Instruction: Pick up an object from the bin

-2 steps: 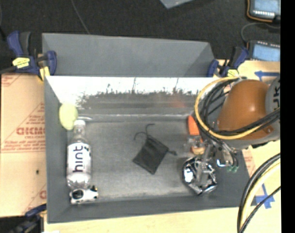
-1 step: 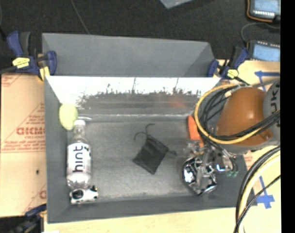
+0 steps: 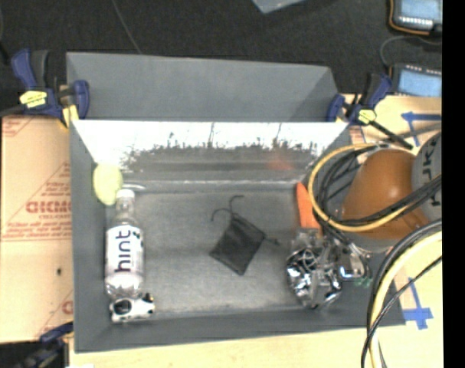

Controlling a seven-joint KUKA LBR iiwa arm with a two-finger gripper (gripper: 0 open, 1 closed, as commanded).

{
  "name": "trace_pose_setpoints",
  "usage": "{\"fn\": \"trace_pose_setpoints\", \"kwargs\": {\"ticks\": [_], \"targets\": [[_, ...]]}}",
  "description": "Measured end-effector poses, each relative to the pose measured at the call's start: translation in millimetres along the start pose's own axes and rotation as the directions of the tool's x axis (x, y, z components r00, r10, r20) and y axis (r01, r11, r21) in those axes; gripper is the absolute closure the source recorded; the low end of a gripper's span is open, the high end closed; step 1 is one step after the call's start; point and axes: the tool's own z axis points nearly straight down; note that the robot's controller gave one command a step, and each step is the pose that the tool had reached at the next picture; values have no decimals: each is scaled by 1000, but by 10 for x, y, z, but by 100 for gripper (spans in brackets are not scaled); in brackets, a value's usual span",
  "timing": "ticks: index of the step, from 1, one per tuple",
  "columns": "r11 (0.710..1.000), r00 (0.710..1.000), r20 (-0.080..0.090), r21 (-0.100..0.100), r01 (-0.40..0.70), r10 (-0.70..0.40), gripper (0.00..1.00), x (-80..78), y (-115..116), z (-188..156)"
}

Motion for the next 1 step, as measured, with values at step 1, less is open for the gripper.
{"fn": "trace_pose_setpoints", "kwargs": {"ticks": [1], "targets": [[1000, 1000, -3, 0, -23, 23, 0, 5, -67, 195]]}}
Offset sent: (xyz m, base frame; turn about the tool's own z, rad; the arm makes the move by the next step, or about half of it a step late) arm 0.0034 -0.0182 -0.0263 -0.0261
